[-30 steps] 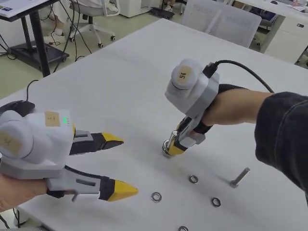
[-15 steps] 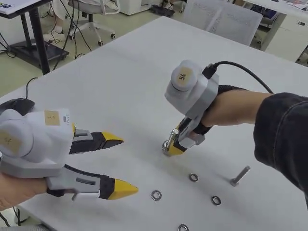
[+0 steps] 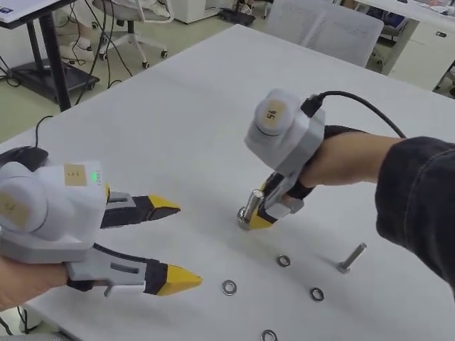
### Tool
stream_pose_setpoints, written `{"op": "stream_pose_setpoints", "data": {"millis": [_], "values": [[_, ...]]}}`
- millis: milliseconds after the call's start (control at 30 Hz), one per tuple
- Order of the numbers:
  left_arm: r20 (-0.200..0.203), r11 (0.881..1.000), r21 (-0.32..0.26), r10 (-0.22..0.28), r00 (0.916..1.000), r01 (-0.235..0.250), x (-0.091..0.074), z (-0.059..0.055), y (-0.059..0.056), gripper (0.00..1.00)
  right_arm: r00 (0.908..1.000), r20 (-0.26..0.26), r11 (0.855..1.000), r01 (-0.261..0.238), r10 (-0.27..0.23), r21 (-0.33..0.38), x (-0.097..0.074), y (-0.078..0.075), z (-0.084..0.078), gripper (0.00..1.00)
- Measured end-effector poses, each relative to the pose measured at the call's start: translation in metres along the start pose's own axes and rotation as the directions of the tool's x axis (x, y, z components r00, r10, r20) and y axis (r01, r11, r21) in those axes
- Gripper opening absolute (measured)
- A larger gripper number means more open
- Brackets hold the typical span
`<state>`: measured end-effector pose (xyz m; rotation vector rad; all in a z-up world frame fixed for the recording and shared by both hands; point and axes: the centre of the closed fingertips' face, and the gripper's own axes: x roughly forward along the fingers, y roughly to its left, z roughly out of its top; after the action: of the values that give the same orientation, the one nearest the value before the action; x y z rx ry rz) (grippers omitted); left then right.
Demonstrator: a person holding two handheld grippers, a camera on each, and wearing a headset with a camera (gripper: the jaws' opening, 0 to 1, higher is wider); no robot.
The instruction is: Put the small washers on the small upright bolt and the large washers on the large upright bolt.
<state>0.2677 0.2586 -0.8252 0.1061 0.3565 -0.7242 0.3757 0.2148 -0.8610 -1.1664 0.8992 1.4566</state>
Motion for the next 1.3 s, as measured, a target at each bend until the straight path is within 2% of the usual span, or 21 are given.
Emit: {"op": "stream_pose_setpoints", "data": {"millis": [333,767,1067,1300], "values": [[-0.006,1.000,0.007,-0.005,1.0000,0.005,0.000,0.000,-0.001,0.61,1.0000,-0.010,1.000,0.002,-0.002,0.019,-0.004,0.008,-0.015,0.27],[-0.008,1.000,0.014,-0.010,0.9999,0.010,-0.001,0.002,-0.003,0.61,0.9999,-0.012,1.000,0.003,-0.003,0.028,-0.010,0.022,-0.024,0.26],[-0.010,1.000,0.023,-0.018,0.9998,0.018,-0.004,0.005,-0.008,0.60,1.0000,0.001,0.999,-0.008,0.008,0.036,-0.014,0.038,-0.027,0.26],[-0.011,0.999,0.031,-0.021,0.9997,0.021,-0.007,0.007,-0.013,0.60,0.9996,0.011,0.999,-0.025,0.025,0.029,-0.013,0.058,-0.024,0.26]]}}
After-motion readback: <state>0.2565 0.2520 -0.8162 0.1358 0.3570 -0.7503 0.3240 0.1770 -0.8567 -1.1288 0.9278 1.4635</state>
